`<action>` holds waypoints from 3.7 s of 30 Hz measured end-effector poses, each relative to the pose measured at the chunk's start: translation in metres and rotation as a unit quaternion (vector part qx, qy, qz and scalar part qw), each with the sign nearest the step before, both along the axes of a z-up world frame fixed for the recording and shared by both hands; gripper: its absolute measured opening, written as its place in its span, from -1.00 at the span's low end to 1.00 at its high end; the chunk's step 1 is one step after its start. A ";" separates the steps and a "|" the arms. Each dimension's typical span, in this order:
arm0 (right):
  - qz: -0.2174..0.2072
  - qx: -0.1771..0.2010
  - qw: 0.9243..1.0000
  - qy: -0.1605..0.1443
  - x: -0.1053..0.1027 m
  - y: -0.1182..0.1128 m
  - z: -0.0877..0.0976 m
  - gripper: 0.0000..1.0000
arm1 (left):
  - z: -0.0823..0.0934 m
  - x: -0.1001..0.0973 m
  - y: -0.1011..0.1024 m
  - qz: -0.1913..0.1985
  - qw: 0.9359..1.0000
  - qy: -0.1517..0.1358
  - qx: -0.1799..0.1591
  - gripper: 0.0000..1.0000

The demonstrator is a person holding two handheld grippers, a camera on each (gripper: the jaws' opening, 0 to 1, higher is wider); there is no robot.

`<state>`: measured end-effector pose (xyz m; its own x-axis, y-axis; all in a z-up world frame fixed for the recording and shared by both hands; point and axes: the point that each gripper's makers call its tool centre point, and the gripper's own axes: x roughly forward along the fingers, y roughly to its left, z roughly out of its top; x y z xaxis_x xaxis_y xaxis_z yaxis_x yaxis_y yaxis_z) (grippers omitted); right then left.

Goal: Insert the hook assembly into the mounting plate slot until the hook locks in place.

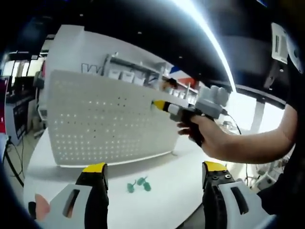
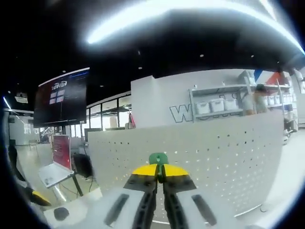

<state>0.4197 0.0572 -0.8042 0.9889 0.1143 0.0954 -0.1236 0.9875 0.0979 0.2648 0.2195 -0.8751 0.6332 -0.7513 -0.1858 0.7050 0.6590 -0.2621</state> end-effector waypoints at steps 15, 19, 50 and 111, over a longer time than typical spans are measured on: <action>-0.036 0.020 0.999 0.001 0.039 -0.031 0.000 -0.99 | -0.004 0.009 0.000 0.000 1.000 0.017 -0.004 0.65; -0.050 0.019 0.999 -0.001 0.045 -0.040 0.002 -0.99 | -0.003 0.010 0.002 0.001 1.000 0.016 -0.001 0.64; -0.091 0.006 0.996 -0.023 0.076 -0.059 0.009 -0.99 | -0.009 0.020 0.015 0.012 1.000 0.028 0.001 0.63; -0.011 0.088 0.994 0.062 0.002 -0.063 -0.022 -0.49 | -0.022 -0.003 0.016 -0.002 0.998 0.048 0.030 0.65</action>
